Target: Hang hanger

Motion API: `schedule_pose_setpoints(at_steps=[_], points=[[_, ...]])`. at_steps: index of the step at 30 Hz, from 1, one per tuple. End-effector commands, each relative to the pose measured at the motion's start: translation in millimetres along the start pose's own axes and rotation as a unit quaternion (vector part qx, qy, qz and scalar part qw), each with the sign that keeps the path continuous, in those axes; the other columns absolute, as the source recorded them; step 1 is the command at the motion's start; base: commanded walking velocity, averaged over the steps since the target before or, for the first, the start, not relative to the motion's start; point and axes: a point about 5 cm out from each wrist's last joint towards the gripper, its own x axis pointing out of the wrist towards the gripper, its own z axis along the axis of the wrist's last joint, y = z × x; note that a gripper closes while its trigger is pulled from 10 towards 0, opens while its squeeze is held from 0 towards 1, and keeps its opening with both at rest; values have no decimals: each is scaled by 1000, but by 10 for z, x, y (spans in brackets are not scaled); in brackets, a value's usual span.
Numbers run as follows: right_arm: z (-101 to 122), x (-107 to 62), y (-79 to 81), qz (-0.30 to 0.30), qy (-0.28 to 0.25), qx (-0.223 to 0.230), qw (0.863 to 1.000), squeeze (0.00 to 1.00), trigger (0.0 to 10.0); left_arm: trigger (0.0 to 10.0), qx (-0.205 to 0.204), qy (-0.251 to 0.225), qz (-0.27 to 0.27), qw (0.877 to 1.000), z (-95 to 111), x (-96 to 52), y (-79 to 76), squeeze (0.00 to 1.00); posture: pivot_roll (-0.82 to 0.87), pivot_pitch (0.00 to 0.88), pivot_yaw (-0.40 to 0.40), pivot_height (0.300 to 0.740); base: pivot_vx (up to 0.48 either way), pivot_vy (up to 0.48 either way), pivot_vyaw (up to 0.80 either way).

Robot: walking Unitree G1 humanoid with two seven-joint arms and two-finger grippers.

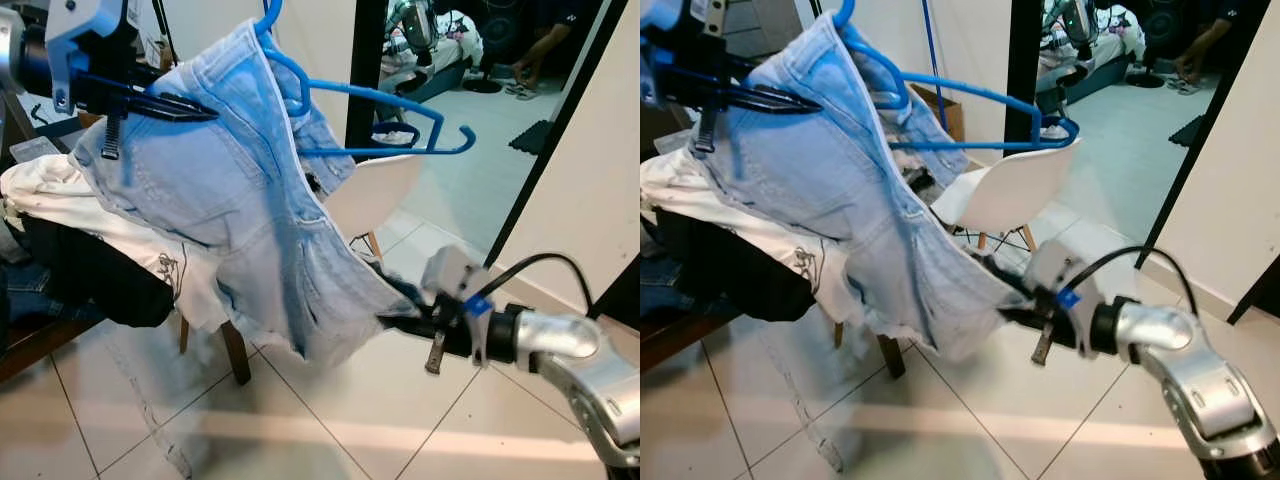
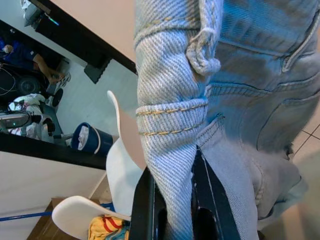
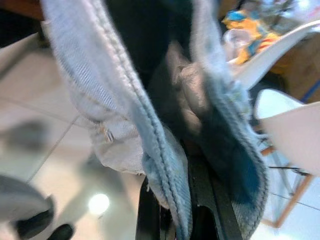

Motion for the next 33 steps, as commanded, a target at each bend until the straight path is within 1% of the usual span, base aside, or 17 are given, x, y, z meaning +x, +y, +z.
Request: schedule_pose_setpoints(at_steps=[1, 2, 3, 5, 11, 17, 20, 22, 23, 24, 25, 26, 28, 30, 31, 32, 33], points=[[74, -63, -138, -45, -35, 3, 998, 0, 0, 0, 7, -8, 3, 1000, 60, -89, 11, 0, 20, 62, 37, 740, 0, 0, 0], [127, -142, -284, -93, -63, 10, 994, 0, 0, 0, 4, -15, 6, 1000, 58, -99, 7, 0, 19, 61, 35, 740, 0, 0, 0], [127, -142, -284, -93, -63, 10, 994, 0, 0, 0, 4, -15, 6, 1000, 58, -99, 7, 0, 19, 61, 35, 740, 0, 0, 0], [246, -333, -535, -176, -116, 20, 977, 0, 0, 0, -5, -36, 18, 999, 64, -131, 6, 0, 12, 60, 32, 740, 0, 0, 0], [362, -496, -689, -224, -165, 23, 960, 0, 0, 0, -21, -61, 36, 997, 42, -176, -7, 0, 8, 57, 31, 740, 0, 0, 0], [379, -518, -699, -226, -172, 23, 959, 0, 0, 0, -27, -61, 39, 997, 14, -192, -21, 0, 8, 57, 31, 740, 0, 0, 0], [405, -546, -702, -221, -183, 19, 958, 0, 0, 0, -53, -54, 37, 996, -88, -220, -90, 0, 8, 58, 30, 740, 0, 0, 0], [437, -463, -614, -180, -169, -14, 969, 0, 0, 0, -114, -22, -13, 993, -330, -141, -341, 0, 7, 56, 31, 740, 0, 0, 0], [437, -463, -614, -180, -169, -14, 969, 0, 0, 0, -114, -22, -13, 993, -330, -141, -341, 0, 7, 56, 31, 740, 0, 0, 0], [471, -398, -531, -140, -161, -32, 977, 0, 0, 0, -148, -5, -41, 988, -439, -100, -475, 0, 3, 53, 38, 740, 0, 0, 0], [471, -398, -531, -140, -161, -32, 977, 0, 0, 0, -148, -5, -41, 988, -439, -100, -475, 0, 3, 53, 38, 740, 0, 0, 0], [493, -338, -437, -97, -143, -59, 983, 0, 0, 0, -176, 11, -63, 982, -522, -77, -586, 0, 1, 50, 41, 740, 0, 0, 0], [493, -338, -437, -97, -143, -59, 983, 0, 0, 0, -176, 11, -63, 982, -522, -77, -586, 0, 1, 50, 41, 740, 0, 0, 0], [485, -256, -295, -33, -81, -137, 987, 0, 0, 0, -207, 35, -81, 974, -615, -85, -678, 0, -3, 47, 44, 740, 0, 0, 0], [485, -256, -295, -33, -81, -137, 987, 0, 0, 0, -207, 35, -81, 974, -615, -85, -678, 0, -3, 47, 44, 740, 0, 0, 0], [459, -241, -274, -21, -48, -178, 983, 0, 0, 0, -215, 42, -84, 972, -632, -97, -690, 0, -3, 47, 44, 740, 0, 0, 0], [459, -241, -274, -21, -48, -178, 983, 0, 0, 0, -215, 42, -84, 972, -632, -97, -690, 0, -3, 47, 44, 740, 0, 0, 0]])
